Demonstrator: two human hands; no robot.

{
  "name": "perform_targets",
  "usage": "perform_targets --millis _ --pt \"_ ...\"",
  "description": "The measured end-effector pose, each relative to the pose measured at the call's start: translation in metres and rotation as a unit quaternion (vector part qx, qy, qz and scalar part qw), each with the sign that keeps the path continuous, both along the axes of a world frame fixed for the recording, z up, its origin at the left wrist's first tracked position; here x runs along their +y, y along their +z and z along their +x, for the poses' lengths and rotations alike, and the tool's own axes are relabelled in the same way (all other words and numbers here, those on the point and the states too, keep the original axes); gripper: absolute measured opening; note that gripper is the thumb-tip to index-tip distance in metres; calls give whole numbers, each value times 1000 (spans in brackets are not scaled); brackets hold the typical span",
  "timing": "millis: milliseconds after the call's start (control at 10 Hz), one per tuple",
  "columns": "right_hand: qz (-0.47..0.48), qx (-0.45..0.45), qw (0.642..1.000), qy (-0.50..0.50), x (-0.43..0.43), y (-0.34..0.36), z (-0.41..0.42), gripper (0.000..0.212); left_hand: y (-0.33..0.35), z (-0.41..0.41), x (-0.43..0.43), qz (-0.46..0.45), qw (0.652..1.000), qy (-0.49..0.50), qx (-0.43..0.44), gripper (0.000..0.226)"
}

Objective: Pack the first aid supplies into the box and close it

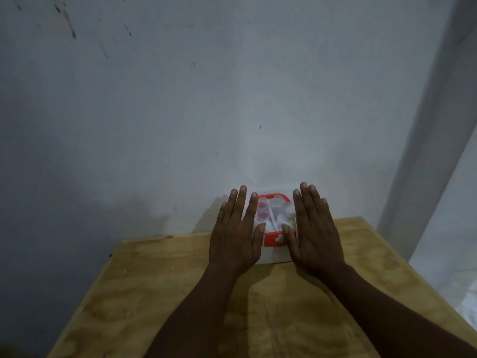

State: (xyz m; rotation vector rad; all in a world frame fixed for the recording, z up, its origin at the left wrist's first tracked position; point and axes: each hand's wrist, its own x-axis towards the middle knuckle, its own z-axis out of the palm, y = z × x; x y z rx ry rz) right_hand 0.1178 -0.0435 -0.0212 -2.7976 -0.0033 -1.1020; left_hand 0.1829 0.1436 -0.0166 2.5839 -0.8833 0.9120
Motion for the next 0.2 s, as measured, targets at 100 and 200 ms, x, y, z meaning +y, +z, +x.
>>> perform_targets --millis 100,200 --pt "-18 100 995 -17 2 16 -12 79 21 -13 6 82 994 24 72 73" --pt "-22 199 980 -23 5 38 -22 86 45 -27 13 130 985 6 115 83"
